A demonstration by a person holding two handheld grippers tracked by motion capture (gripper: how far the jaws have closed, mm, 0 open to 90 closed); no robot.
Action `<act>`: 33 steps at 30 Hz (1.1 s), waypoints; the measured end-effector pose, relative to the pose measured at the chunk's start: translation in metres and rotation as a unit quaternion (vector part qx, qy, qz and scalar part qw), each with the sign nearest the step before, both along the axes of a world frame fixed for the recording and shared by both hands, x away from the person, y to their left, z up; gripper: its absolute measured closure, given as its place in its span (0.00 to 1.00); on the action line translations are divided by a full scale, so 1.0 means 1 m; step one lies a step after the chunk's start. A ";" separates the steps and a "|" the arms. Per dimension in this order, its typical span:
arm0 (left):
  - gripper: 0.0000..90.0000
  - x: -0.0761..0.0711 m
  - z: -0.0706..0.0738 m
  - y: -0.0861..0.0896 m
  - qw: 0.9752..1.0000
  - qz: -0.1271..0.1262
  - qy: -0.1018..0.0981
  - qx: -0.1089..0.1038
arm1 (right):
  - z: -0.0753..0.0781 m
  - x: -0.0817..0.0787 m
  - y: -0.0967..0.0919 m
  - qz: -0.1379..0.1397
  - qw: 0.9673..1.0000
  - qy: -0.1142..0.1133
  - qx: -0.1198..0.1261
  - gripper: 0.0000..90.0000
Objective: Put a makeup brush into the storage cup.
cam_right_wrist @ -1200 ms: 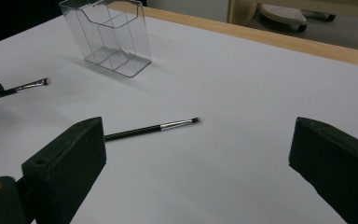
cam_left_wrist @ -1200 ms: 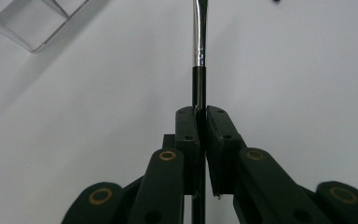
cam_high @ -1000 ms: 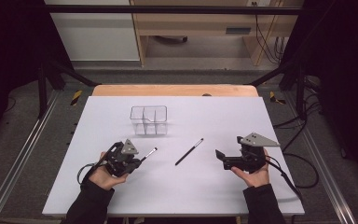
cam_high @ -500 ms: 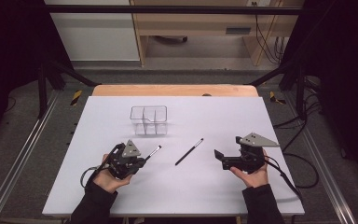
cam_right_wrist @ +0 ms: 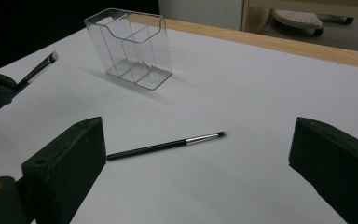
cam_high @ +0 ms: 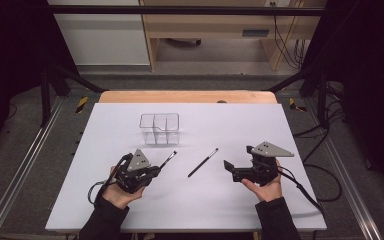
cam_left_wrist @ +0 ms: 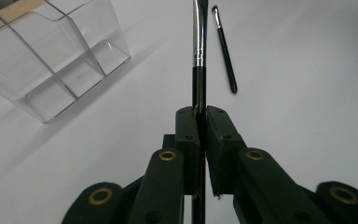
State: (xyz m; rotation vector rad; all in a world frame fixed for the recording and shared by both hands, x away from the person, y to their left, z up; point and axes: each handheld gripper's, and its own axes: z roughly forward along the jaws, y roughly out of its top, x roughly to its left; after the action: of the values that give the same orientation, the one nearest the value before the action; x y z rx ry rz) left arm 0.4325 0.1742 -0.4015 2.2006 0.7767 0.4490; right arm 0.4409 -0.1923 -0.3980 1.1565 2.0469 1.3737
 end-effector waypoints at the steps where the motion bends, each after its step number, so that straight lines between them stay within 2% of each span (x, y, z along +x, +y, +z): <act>1: 0.92 0.000 0.000 0.000 1.000 0.002 -0.003 -0.003 | 0.001 0.000 0.000 0.000 1.000 -0.001 0.001 0.05; 8: 0.92 -0.001 0.008 -0.004 1.000 0.005 -0.016 -0.018 | 0.011 0.001 0.005 0.000 1.000 -0.013 0.015 0.07; 17: 0.92 0.001 0.014 -0.018 0.998 0.010 -0.034 -0.042 | 0.024 0.005 0.025 0.011 0.999 -0.026 0.039 0.08; 29: 0.92 -0.001 0.017 -0.032 0.996 0.020 -0.047 -0.073 | 0.029 0.008 0.044 0.035 0.997 -0.015 0.072 0.08; 33: 0.92 -0.002 0.016 -0.036 0.995 0.022 -0.050 -0.084 | 0.028 0.009 0.048 0.037 0.996 -0.014 0.075 0.08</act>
State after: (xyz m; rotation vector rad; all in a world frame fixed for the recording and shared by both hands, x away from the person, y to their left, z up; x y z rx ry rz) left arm 0.4303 0.1381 -0.3855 1.9935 0.7822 0.4940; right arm 0.4500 -0.1439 -0.3696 1.1236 2.0148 1.5936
